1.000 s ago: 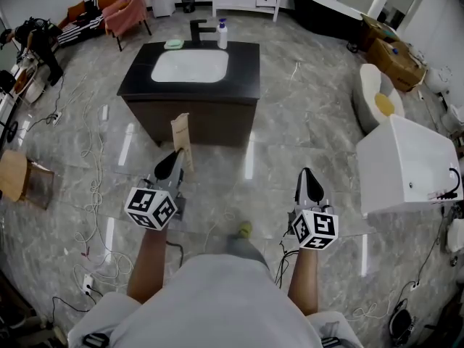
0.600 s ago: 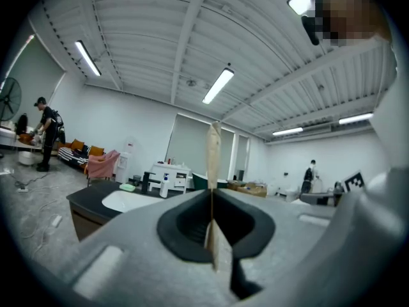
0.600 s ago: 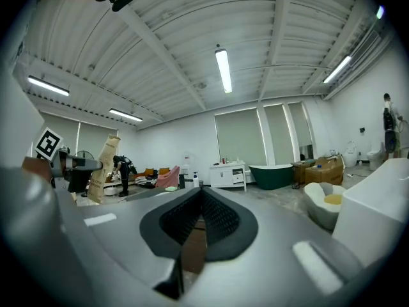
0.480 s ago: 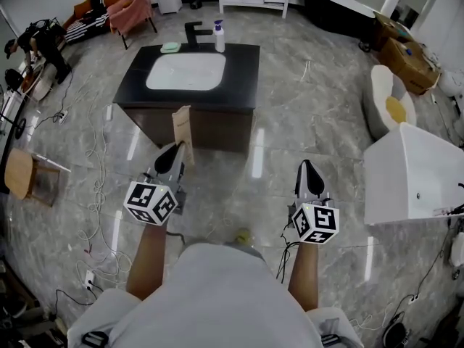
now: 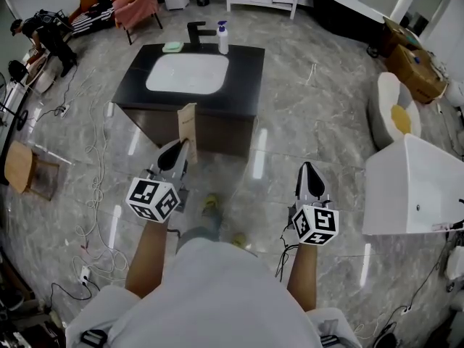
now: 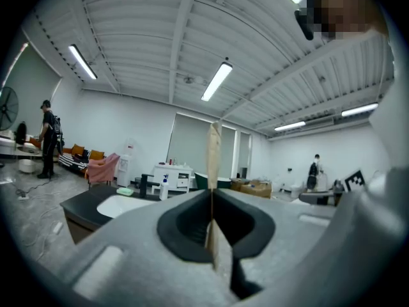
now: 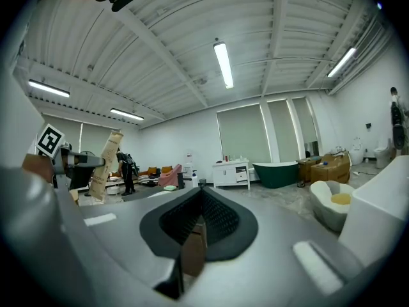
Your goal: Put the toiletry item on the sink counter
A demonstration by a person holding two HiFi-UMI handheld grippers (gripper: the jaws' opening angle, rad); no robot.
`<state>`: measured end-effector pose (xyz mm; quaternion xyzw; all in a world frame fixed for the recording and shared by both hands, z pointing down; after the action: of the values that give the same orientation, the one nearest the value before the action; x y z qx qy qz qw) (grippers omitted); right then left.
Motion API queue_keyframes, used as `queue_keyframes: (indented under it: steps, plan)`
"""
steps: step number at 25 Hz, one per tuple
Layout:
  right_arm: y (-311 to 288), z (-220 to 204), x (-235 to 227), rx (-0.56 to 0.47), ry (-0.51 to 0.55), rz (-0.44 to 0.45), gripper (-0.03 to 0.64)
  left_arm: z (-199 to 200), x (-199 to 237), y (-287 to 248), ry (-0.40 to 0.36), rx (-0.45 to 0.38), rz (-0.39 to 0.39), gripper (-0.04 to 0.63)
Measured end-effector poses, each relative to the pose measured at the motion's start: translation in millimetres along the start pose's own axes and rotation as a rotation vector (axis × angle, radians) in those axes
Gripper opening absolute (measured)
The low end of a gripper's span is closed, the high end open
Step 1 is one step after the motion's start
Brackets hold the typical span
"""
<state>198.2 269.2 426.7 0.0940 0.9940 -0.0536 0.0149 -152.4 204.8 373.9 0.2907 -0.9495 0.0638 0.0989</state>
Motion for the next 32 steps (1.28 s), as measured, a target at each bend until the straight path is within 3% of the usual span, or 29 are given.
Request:
queue_keyframes:
  steps: [14,21,32]
  plan:
    - [-131.3,18.3,-5.2,0.021,0.082,0.003,0.003,12.6,85.1,-102.4,0.054,-0.015,-0.026,0.0]
    - [-202.8,21.9,3.1,0.048,0.062,0.01,0.003,15.7,138.6,-151.8,0.09,0.015,-0.031,0.0]
    - [-295.4,38.9,23.5,0.075,0.08,-0.064,0.003,31.5,224.1,-223.1,0.143,0.045,-0.093,0.0]
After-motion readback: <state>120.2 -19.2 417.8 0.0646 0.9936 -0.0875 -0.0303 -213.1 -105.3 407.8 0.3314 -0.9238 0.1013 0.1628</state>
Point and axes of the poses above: the fingertips, and each gripper's own axes: y backward along the fingers, x to its left, z out of its top, the point moved 8 cm from there along y, backward along the fingers, and after that the axes turned 6 degrees about y, right-handed, at the moved point
